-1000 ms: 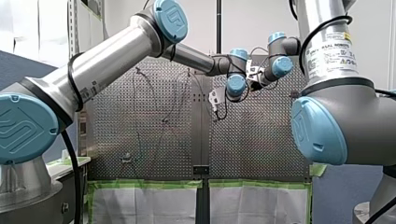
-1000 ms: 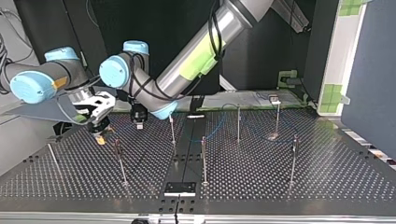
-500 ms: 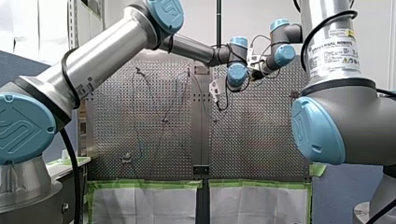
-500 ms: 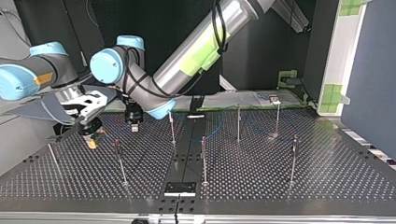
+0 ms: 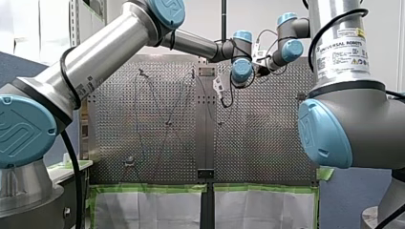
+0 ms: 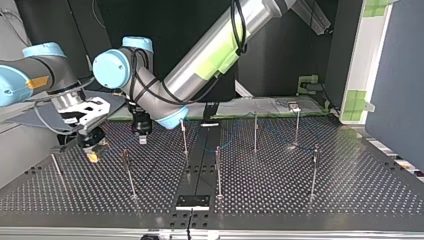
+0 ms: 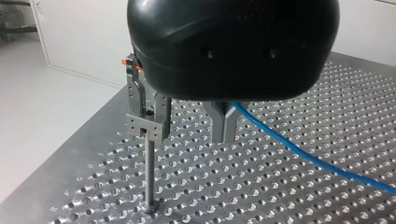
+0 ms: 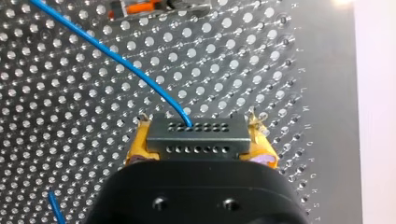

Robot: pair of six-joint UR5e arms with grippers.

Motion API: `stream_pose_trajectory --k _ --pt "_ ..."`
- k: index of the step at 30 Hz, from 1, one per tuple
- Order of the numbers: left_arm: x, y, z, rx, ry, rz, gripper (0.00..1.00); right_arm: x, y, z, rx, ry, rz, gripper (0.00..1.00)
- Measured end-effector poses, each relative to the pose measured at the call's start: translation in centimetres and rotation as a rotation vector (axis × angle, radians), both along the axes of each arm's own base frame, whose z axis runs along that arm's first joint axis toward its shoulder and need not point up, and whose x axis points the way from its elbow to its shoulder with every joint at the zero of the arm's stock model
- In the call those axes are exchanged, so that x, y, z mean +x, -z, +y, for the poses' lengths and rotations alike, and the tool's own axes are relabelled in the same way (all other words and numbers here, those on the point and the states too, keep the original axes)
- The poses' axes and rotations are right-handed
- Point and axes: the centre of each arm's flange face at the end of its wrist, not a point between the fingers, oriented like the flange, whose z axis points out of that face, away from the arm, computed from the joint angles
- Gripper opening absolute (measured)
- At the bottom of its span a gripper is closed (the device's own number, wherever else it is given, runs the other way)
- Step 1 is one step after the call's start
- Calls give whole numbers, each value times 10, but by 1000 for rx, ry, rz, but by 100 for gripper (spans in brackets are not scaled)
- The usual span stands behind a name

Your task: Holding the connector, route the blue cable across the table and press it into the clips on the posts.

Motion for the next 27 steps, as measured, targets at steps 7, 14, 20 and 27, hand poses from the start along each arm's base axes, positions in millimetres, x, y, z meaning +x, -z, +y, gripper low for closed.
stream_pose_trajectory --k 7,14,20,27 --pt "8 -17 2 -23 -8 -27 0 0 -8 -2 -11 -12 -6 0" --pt "20 -27 2 -53 -1 -71 0 0 -8 -3 -15 -14 -7 0" --pt "39 -29 9 -69 15 -103 0 -1 -6 -7 -16 -26 -9 0" --pt "66 -26 25 -72 18 -121 0 -3 -4 -20 -19 -33 -12 0"
